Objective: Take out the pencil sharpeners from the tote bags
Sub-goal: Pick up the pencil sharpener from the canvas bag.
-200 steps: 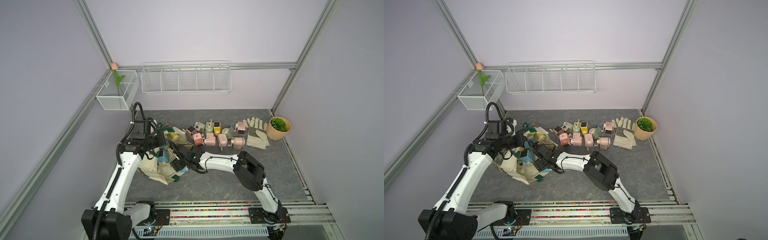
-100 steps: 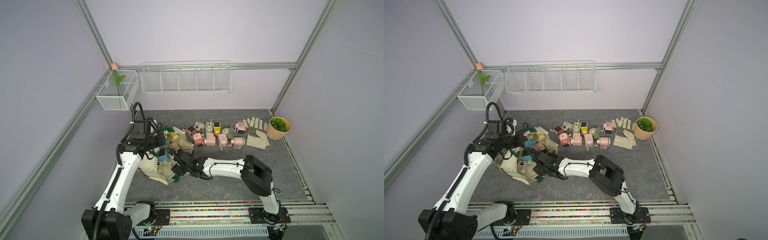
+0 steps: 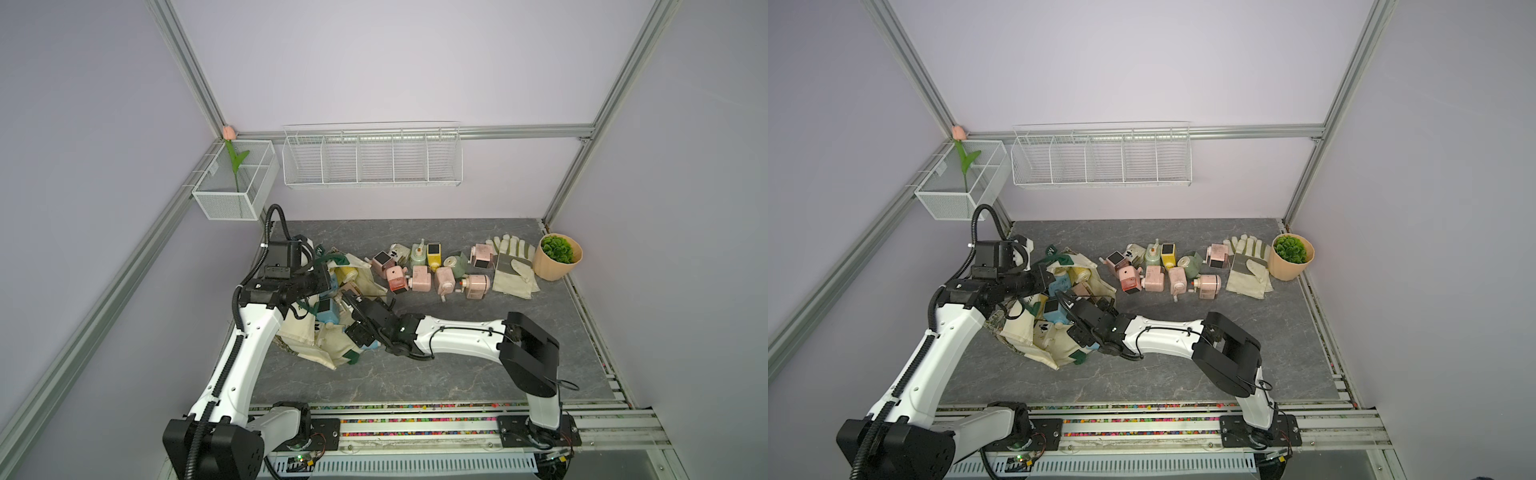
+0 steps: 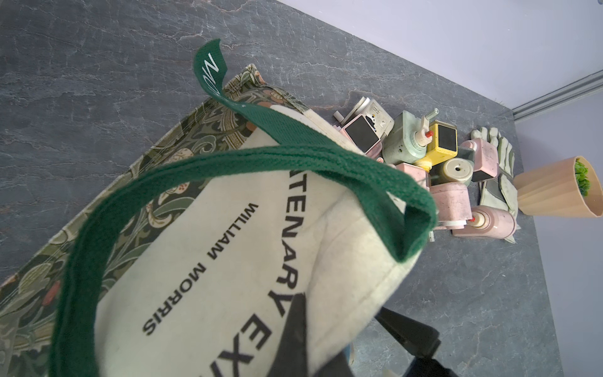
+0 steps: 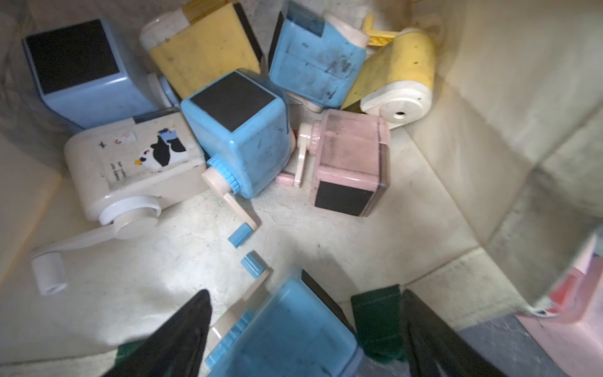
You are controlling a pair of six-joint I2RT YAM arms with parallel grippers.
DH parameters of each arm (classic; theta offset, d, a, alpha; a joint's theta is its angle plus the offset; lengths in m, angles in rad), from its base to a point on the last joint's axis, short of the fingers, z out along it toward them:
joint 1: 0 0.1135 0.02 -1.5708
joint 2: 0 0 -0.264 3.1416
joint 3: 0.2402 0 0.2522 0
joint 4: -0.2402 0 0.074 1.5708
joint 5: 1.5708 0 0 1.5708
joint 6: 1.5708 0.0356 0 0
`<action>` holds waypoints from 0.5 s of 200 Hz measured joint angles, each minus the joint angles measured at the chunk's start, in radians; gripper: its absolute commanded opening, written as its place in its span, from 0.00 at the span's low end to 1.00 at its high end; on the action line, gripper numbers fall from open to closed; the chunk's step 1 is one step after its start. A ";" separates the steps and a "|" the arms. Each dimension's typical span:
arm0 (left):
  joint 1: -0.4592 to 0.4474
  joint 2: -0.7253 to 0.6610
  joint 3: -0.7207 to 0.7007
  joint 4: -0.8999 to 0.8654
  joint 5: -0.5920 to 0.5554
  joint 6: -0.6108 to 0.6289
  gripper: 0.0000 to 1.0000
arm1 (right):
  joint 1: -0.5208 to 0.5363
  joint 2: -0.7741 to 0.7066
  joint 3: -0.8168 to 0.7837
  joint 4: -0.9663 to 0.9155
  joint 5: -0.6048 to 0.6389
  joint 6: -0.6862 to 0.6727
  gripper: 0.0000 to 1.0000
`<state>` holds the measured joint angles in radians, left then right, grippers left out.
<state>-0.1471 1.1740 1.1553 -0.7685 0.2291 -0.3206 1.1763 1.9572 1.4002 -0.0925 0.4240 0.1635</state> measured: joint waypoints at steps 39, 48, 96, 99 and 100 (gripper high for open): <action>0.000 0.000 0.000 0.000 0.000 0.000 0.00 | 0.000 -0.022 -0.045 -0.005 0.025 0.156 0.90; 0.000 0.000 0.000 0.000 0.000 0.000 0.00 | 0.000 -0.021 -0.053 -0.009 0.023 0.186 0.90; 0.000 -0.003 0.000 0.000 0.000 0.000 0.00 | 0.002 0.047 -0.029 -0.017 -0.008 0.283 0.90; 0.000 -0.004 0.000 0.000 0.000 0.000 0.00 | 0.002 0.058 -0.024 -0.019 -0.013 0.286 0.90; 0.000 -0.004 0.000 0.000 0.000 0.000 0.00 | 0.002 0.063 -0.021 -0.021 -0.014 0.287 0.90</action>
<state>-0.1471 1.1702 1.1553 -0.7689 0.2295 -0.3206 1.1782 2.0197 1.3796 -0.1135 0.4095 0.4507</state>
